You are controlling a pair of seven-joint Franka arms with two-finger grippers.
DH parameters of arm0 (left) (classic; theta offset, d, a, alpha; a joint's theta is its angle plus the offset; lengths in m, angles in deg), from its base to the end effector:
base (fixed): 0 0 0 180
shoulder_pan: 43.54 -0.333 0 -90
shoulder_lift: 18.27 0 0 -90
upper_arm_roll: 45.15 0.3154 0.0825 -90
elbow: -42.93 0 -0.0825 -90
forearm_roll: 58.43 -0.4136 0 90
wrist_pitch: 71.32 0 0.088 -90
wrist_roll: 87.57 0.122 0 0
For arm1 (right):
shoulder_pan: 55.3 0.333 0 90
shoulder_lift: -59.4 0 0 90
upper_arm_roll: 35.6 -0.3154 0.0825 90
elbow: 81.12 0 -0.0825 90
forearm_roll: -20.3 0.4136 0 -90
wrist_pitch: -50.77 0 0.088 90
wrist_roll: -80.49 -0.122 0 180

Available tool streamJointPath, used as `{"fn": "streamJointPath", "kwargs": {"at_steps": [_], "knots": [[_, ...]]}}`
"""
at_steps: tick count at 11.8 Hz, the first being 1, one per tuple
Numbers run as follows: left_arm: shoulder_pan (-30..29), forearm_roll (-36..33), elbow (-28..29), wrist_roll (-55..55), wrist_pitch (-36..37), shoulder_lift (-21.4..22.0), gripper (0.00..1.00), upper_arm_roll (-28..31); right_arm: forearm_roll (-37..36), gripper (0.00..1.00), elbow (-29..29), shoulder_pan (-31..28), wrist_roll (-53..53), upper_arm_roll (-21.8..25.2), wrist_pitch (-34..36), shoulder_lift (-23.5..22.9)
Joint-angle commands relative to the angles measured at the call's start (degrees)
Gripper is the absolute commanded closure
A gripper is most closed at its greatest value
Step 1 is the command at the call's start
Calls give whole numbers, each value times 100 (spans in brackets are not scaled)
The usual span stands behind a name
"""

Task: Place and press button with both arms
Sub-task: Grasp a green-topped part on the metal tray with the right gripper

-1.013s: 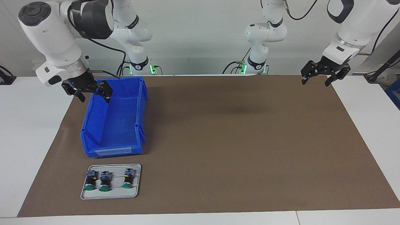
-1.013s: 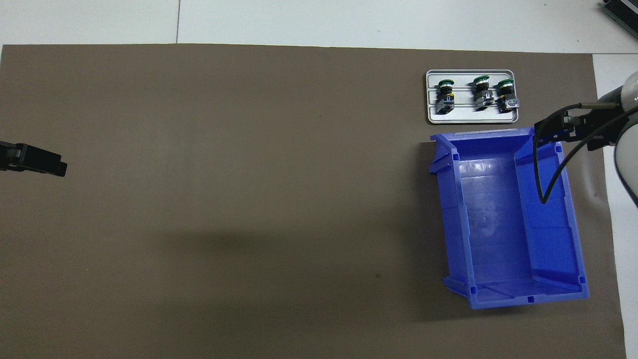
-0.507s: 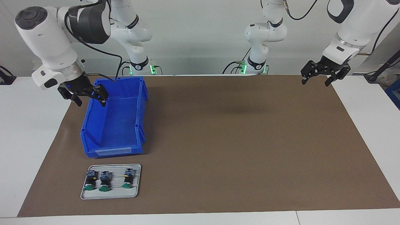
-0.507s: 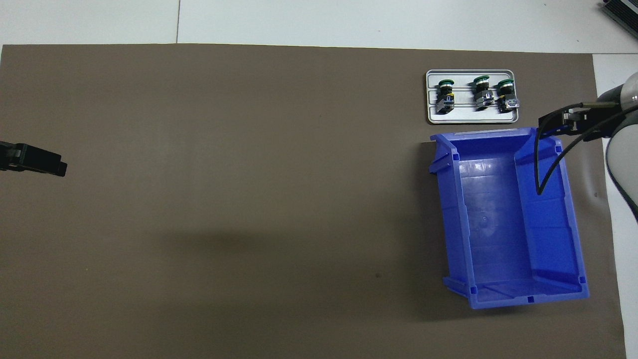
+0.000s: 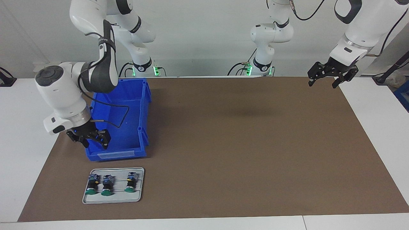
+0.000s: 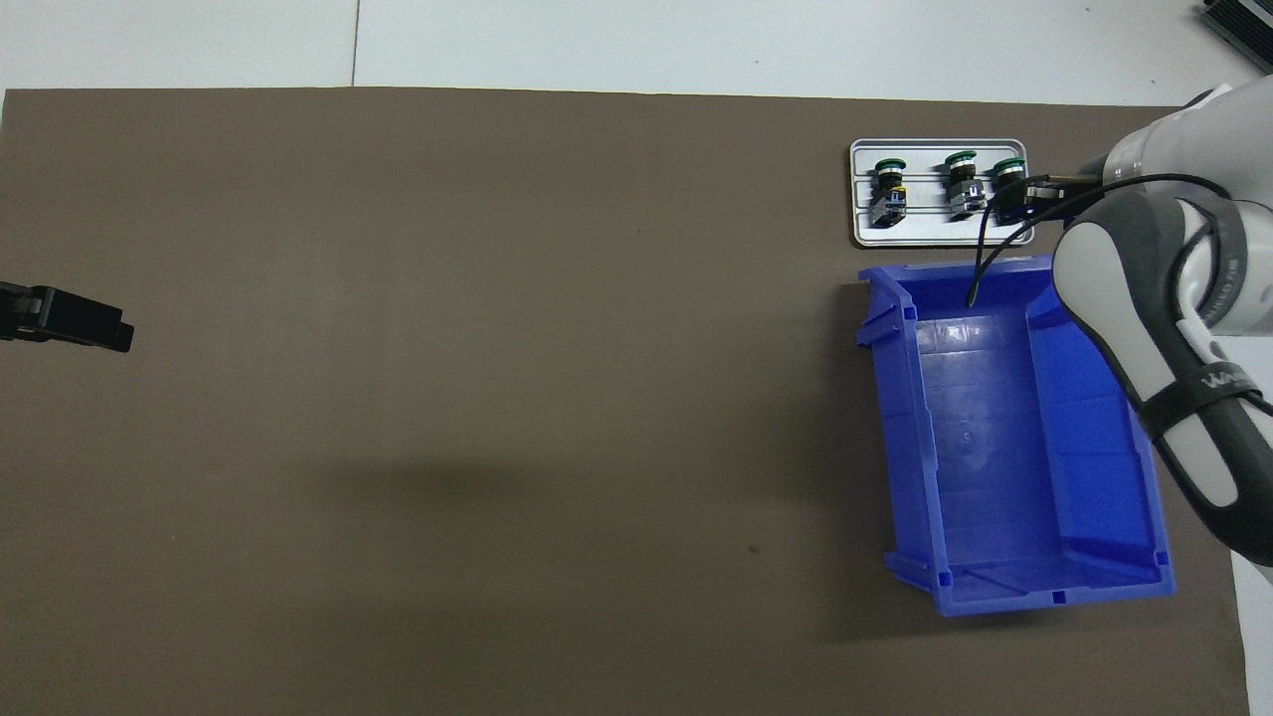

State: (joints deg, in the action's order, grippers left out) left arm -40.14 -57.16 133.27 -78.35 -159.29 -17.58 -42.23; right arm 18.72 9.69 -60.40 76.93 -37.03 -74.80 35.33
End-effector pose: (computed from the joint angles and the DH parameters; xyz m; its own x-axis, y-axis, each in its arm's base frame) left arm 0.5761 -0.0074 0.6099 0.9853 -0.1692 -0.0253 -0.1686 -0.9853 0.0272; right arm 0.7213 -0.0497 0.3847 0.9760 -0.1128 0.1861 -0.1154 -0.9933 0.0033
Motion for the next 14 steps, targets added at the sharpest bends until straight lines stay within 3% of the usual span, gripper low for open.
{"fn": "streamJointPath", "kwargs": {"at_steps": [1,6,14], "knots": [[-33,-110,168,-51,-27,151,0,-37,-80,28,-229,-123,118,-67,-466,-456],[-33,-110,168,-51,-27,151,0,-37,-27,28,-397,-88,295,-85,-1645,-1239],[-41,-110,168,-60,-18,151,0,-29,-44,31,-379,26,312,-94,-2068,-1425]]}}
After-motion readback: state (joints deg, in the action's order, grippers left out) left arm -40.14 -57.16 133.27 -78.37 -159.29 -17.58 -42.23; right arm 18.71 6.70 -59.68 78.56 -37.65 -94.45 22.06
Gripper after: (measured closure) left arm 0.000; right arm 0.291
